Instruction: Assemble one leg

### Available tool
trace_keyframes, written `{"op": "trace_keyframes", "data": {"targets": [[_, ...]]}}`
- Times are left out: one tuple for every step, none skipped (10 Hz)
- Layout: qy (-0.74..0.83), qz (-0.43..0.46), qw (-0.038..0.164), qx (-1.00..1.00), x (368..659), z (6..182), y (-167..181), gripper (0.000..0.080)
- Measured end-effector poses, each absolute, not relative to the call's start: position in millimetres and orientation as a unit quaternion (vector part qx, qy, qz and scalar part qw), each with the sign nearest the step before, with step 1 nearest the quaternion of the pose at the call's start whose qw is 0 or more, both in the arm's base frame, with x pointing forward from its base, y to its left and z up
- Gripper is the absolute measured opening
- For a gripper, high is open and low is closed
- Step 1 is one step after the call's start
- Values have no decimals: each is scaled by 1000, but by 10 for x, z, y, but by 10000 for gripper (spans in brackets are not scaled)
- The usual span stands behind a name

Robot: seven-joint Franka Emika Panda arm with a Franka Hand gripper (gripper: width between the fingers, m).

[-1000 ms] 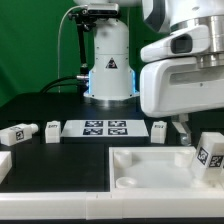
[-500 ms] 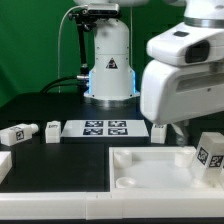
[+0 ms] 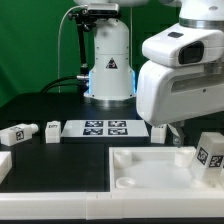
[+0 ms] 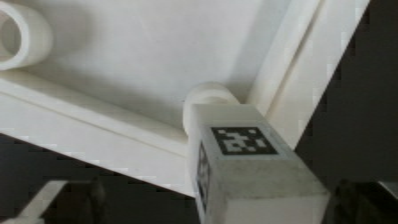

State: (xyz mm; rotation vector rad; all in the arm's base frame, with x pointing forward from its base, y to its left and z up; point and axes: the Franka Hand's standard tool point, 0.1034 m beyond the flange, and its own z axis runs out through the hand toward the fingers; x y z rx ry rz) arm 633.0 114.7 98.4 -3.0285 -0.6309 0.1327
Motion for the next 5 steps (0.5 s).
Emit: {"op": "trace_keyframes", "data": {"targets": [[-181,37,20,-983,6340,965,1193,649],[-168,28,20,-985,6348,933,1266,649],[-168,27,20,-985,6346,911,1284,649],[-169,28,20,-985,6361,881,1268,649],[-169,28,20,-985,6381,856,1252,649]]}}
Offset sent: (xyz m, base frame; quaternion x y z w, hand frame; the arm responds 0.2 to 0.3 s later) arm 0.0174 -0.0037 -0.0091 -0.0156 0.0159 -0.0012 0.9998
